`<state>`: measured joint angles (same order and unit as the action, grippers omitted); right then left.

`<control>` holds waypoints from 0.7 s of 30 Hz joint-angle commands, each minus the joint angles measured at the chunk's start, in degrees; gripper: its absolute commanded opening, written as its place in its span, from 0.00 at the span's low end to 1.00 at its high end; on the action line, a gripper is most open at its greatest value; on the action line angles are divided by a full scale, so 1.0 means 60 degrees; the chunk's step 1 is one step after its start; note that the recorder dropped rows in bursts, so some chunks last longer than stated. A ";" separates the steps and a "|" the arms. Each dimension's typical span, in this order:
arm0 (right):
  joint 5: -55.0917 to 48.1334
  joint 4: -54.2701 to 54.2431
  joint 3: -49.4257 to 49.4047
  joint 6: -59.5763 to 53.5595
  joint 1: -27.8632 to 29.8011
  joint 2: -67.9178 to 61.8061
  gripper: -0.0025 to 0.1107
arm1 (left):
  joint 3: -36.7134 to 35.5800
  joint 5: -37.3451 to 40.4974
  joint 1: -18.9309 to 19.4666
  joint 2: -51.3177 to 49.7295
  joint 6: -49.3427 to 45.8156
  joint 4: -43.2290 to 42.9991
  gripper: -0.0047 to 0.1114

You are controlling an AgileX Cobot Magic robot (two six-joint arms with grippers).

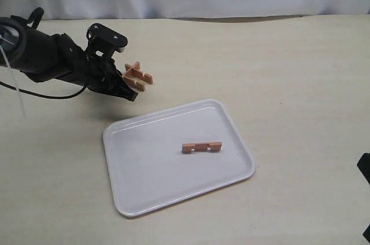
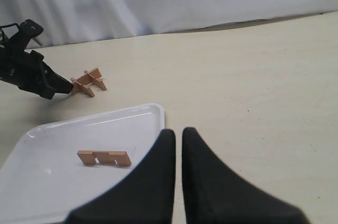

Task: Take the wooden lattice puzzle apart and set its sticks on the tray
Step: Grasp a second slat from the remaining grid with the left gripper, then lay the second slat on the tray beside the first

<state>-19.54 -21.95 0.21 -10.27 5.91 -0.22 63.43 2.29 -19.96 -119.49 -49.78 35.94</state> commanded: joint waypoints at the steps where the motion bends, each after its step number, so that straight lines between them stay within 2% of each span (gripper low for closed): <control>1: -0.0012 0.0066 -0.0035 -0.0068 0.0000 0.0037 0.06 | 0.0041 0.0116 -0.0018 0.0048 0.0040 -0.0059 0.04; 8: -0.0012 0.0066 -0.0035 -0.0068 0.0000 0.0037 0.06 | 0.0023 0.0359 -0.0018 0.0867 0.0040 -0.0059 0.04; 15: -0.0012 0.0066 -0.0035 -0.0068 0.0000 0.0037 0.06 | 0.0023 0.1301 -0.0068 0.1585 0.0034 0.0117 0.04; 18: -0.0012 0.0066 -0.0035 -0.0068 0.0000 0.0037 0.06 | 0.0023 0.1936 -0.0460 0.1915 -0.0058 0.0117 0.04; 21: -0.0012 0.0066 -0.0035 -0.0068 0.0000 0.0037 0.06 | 0.0047 0.2907 -0.1040 0.2040 -0.1023 0.0117 0.04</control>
<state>-19.54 -21.95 0.21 -10.27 5.91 -0.22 63.43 13.95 -22.99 -108.21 -51.75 36.18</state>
